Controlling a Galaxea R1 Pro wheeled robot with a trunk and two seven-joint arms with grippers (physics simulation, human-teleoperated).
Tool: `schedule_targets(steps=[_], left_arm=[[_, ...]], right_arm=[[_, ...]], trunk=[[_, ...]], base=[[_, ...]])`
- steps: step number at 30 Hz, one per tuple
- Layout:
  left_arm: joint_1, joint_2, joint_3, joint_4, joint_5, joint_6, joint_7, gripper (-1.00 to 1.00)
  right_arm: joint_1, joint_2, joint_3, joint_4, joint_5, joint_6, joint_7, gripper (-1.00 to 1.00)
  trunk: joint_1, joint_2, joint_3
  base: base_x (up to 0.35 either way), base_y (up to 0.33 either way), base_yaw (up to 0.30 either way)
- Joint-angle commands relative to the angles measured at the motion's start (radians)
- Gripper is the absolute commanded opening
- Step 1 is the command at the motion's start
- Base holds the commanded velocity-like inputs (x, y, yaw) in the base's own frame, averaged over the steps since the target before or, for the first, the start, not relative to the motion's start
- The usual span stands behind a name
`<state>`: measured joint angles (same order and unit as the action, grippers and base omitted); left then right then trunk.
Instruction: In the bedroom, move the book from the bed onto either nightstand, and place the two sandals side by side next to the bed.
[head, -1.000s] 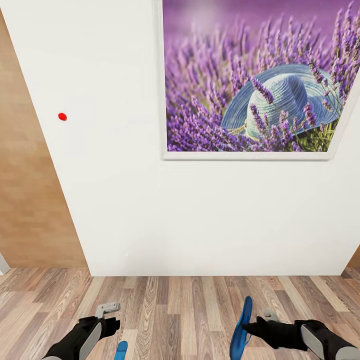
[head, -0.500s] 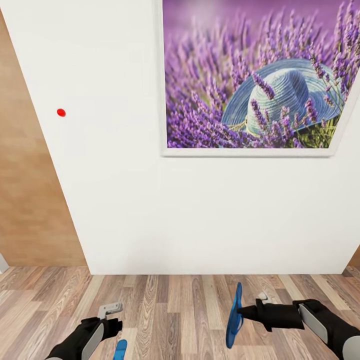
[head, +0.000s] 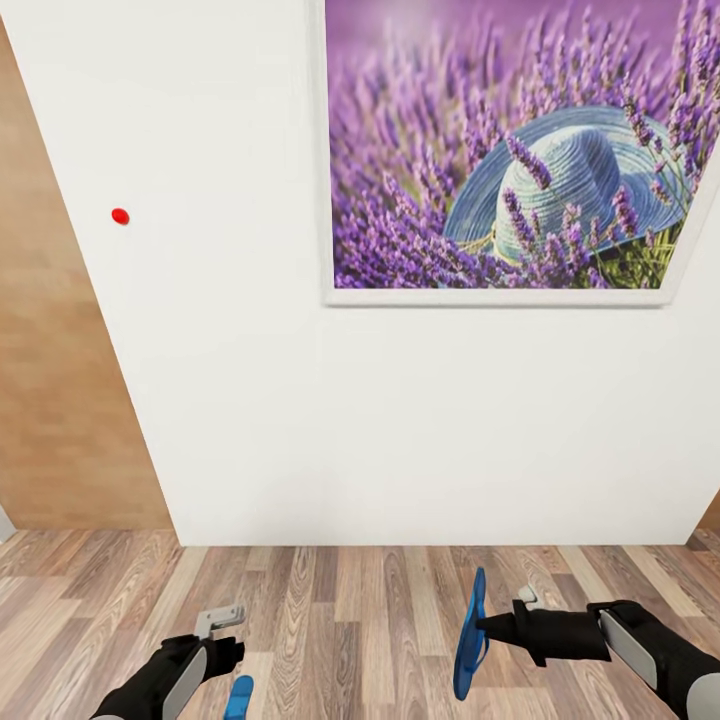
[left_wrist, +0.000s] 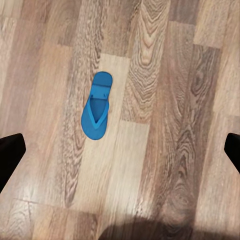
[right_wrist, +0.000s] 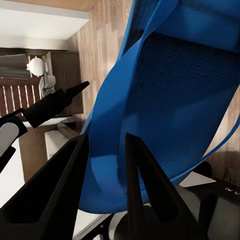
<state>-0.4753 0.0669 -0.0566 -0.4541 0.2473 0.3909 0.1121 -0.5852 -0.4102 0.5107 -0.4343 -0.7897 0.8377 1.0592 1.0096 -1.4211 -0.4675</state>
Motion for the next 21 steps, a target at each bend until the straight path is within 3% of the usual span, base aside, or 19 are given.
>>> schedule_targets(steps=[1,21], left_arm=[[0.000,0.001,-0.006,-0.002,0.010,0.005,0.008,1.00],[0.000,0.002,-0.005,-0.003,0.009,0.002,0.008,1.00]], right_arm=[[-0.001,-0.001,0.005,0.000,-0.008,0.006,0.002,-1.00],[-0.001,-0.001,0.005,0.003,-0.006,0.006,0.001,-1.00]], trunk=[[0.004,-0.008,-0.004],[0.081,-0.148,-0.067]], base=[[0.000,0.000,0.000],[0.000,0.000,0.000]])
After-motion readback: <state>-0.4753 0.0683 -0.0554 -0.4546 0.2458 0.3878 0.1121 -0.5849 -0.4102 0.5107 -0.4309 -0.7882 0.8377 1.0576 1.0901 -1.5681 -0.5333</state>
